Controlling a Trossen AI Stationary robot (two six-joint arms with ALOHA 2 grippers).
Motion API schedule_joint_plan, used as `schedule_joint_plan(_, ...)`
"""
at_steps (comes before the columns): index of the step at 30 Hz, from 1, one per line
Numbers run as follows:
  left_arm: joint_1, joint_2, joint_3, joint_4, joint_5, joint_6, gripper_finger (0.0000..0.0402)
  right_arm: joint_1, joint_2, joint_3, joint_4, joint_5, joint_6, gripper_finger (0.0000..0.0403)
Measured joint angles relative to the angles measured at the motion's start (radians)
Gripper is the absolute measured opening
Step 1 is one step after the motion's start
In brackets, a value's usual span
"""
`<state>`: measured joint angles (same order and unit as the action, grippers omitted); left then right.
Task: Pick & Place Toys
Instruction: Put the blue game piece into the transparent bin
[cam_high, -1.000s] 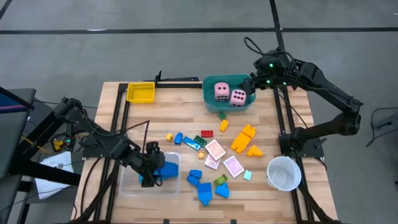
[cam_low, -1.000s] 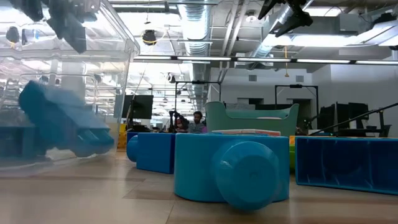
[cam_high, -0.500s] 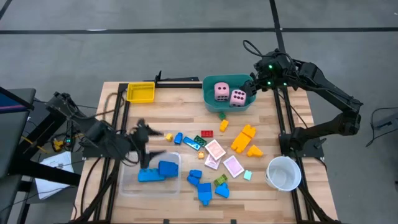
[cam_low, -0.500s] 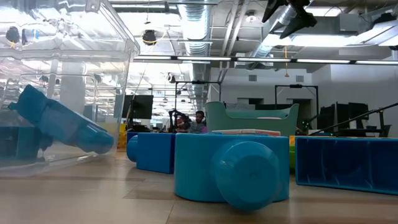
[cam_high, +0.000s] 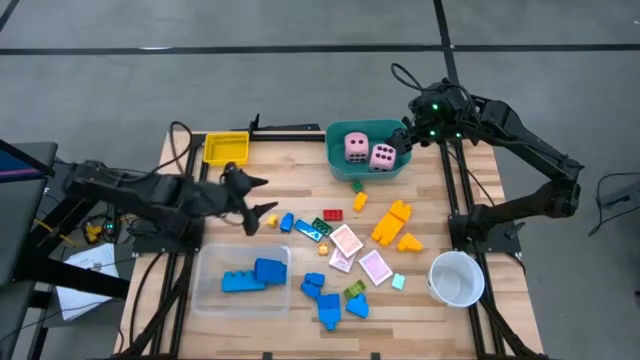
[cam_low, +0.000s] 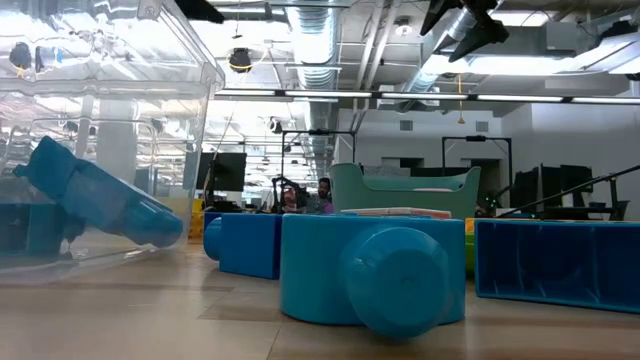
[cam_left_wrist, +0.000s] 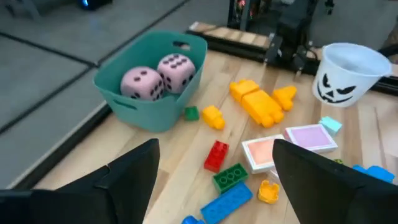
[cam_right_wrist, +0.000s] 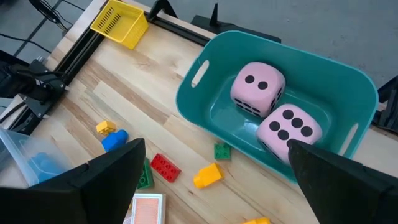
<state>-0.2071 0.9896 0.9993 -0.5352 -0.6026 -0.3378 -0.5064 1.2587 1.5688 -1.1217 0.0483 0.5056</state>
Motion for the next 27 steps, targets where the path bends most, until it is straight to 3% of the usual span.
schedule_joint_plan(4,0.145,0.109,0.047,-0.023,0.148,-0.003,0.0301,0.000,0.000,0.000,0.005,0.000,0.011,0.0386)
schedule_joint_plan(8,0.264,0.253,0.191,-0.095,0.230,-0.003,0.0301,0.000,0.000,0.000,0.012,0.000,0.019,0.0386)
schedule_joint_plan(14,0.405,0.493,0.486,-0.367,0.286,-0.101,0.0301,0.000,0.000,0.000,0.018,0.000,0.033,0.0386)
schedule_joint_plan(18,0.469,0.642,0.621,-0.581,0.387,-0.188,0.0301,0.000,0.000,0.000,0.018,0.000,0.037,0.0386)
schedule_joint_plan(23,0.499,0.789,0.648,-0.752,0.510,-0.258,0.0301,0.000,0.004,0.000,0.031,0.001,0.037,0.0386)
schedule_joint_plan(27,0.495,0.908,0.648,-0.784,0.584,-0.274,0.0301,0.000,0.011,0.001,0.052,0.002,0.036,0.0386)
